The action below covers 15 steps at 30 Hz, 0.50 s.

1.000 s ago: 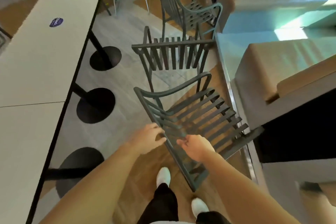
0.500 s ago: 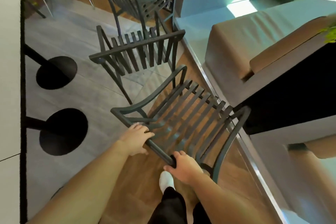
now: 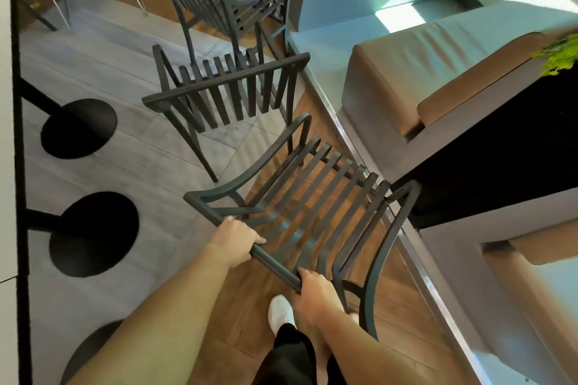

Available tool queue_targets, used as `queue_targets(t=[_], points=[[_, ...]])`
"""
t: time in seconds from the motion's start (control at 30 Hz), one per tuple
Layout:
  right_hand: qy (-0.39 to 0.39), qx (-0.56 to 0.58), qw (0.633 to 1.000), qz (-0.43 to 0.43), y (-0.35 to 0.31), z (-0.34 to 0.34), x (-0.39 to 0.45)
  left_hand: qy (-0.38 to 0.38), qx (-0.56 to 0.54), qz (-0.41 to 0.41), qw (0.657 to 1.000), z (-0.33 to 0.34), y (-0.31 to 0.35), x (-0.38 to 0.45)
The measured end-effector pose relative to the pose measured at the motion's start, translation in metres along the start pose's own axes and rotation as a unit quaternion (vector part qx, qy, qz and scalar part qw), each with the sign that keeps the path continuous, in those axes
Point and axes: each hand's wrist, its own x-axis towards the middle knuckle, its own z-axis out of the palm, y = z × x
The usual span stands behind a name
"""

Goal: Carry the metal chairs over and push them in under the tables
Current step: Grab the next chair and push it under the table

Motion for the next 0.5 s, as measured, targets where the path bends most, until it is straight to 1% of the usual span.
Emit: queue_targets(t=[0.2,0.5], points=[[-0.005,-0.023,1.0,0.0,0.017,-0.001,-0.014,0.01,-0.045,-0.037,0.998,0.013,0.027,-0.018],[-0.026,-0.079,0.994,-0.073,0.05,-0.01,-0.034,0.019,-0.11,-0.103,0.988,0.031,0.075,-0.054]])
